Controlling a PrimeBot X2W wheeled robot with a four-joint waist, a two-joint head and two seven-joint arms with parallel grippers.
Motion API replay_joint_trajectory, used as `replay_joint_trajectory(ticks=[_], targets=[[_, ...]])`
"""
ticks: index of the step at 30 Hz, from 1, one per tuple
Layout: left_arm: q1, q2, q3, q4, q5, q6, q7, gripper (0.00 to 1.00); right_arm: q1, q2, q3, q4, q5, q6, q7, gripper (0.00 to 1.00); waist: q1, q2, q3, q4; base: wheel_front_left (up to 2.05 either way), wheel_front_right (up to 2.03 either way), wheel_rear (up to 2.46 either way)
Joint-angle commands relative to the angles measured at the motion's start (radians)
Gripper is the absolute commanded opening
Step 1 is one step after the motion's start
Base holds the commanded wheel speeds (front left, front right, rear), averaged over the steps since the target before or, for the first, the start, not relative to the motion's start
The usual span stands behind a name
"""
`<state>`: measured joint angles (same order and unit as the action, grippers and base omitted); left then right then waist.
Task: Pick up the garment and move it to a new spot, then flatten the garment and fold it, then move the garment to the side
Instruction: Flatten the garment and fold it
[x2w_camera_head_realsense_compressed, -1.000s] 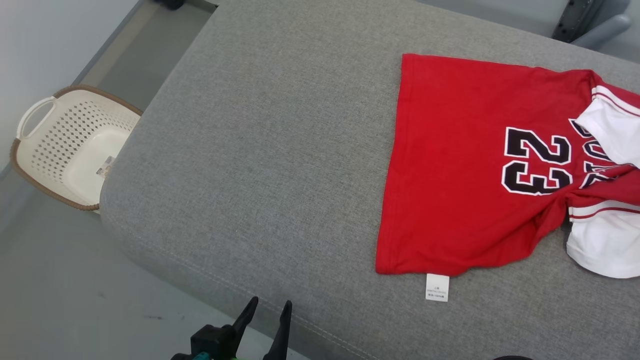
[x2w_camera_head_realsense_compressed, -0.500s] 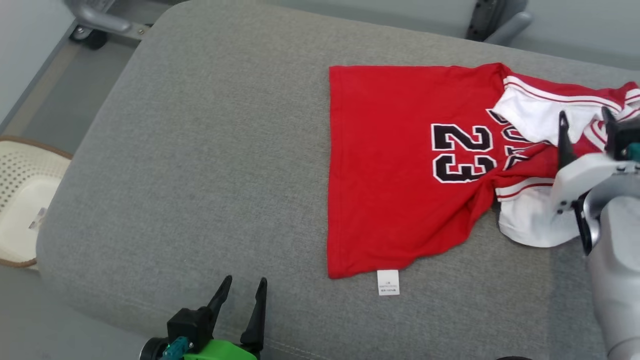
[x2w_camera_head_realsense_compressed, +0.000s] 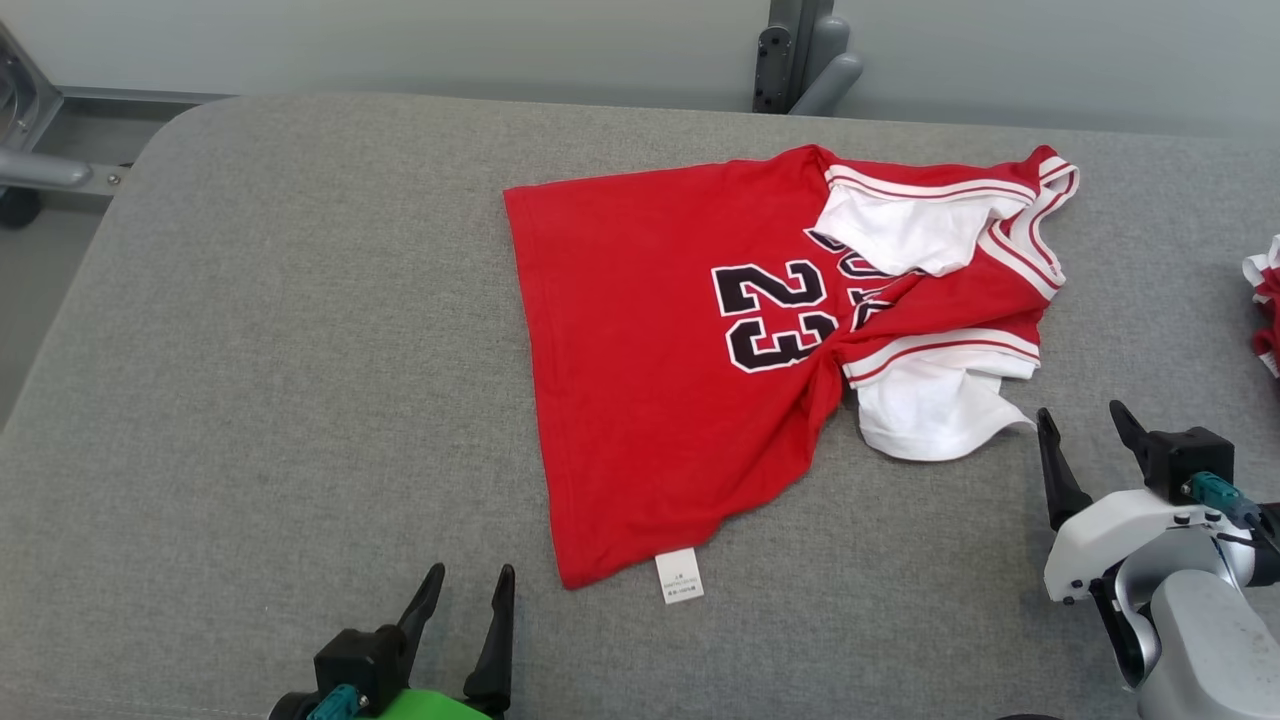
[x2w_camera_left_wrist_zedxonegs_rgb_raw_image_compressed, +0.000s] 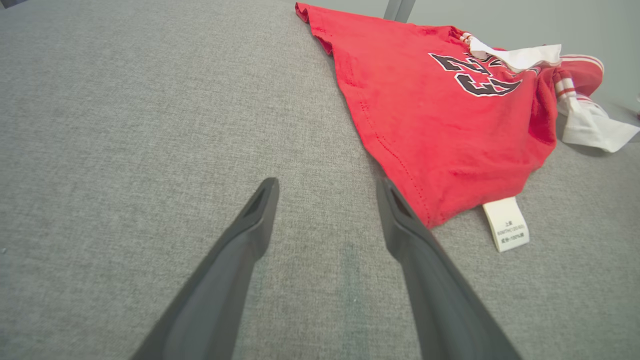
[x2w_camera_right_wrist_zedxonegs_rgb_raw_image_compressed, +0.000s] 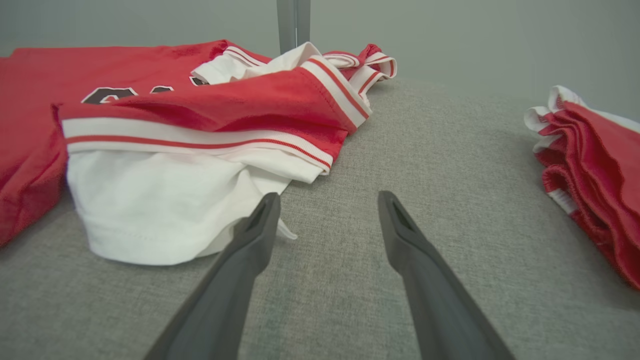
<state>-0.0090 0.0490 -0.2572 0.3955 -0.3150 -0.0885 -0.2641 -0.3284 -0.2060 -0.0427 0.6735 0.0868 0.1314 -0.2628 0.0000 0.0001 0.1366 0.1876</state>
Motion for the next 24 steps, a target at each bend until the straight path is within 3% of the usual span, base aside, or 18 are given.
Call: replay_joint_trajectory(ticks=[1, 10, 24], targets=[[0.010, 0.003, 0.007, 0.004, 0.004, -0.006, 0.000, 1.00, 0.005, -0.011, 0.010, 0.007, 0.011, -0.002, -0.002, 1.00, 0.0000, -0.0001, 0.005, -0.003, 0.00, 0.00, 0.00], [0.013, 0.003, 0.014, 0.007, 0.017, -0.012, 0.000, 1.00, -0.015, -0.022, 0.073, 0.047, 0.029, -0.002, -0.002, 1.00, 0.0000, -0.0001, 0.032, 0.046, 0.00, 0.00, 0.00], [0.007, 0.003, 0.011, 0.003, 0.020, -0.016, 0.000, 1.00, 0.023, 0.022, 0.103, 0.027, 0.102, -0.002, -0.002, 1.00, 0.0000, -0.0001, 0.029, 0.045, 0.00, 0.00, 0.00]])
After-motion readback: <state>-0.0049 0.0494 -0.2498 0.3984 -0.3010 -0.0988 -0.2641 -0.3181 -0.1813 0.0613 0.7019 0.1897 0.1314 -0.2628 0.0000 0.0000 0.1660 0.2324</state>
